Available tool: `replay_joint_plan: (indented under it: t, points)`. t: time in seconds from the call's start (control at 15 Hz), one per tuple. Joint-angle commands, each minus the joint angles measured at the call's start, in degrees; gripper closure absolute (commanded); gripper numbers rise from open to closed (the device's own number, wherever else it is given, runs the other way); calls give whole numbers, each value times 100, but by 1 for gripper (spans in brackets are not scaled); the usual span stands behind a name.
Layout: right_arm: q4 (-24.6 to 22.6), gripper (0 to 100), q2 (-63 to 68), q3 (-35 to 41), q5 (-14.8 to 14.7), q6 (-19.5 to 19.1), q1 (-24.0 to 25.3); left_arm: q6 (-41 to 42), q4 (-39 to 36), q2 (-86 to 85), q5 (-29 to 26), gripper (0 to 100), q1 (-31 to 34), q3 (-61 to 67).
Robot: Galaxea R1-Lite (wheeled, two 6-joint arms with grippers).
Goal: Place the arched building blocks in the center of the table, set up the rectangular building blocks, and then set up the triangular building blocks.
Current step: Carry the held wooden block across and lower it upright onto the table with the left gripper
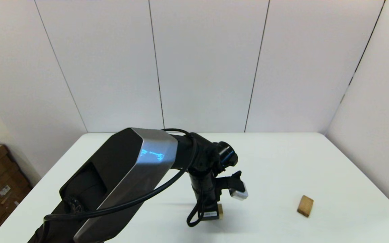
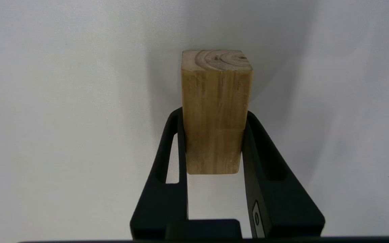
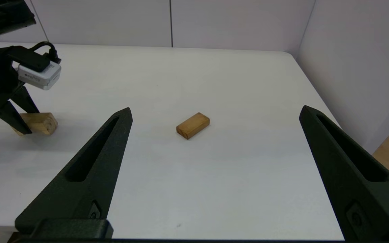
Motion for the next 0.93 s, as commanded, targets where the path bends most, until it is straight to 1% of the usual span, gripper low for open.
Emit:
replay_joint_plan:
  t: [0.07, 0.93]
  points:
    - [0, 0, -1, -4, 4, -2, 1, 24, 33, 4, 2, 100, 0, 0]
    - [0, 0, -1, 5, 4, -2, 1, 15, 16, -66, 11, 100, 0, 0]
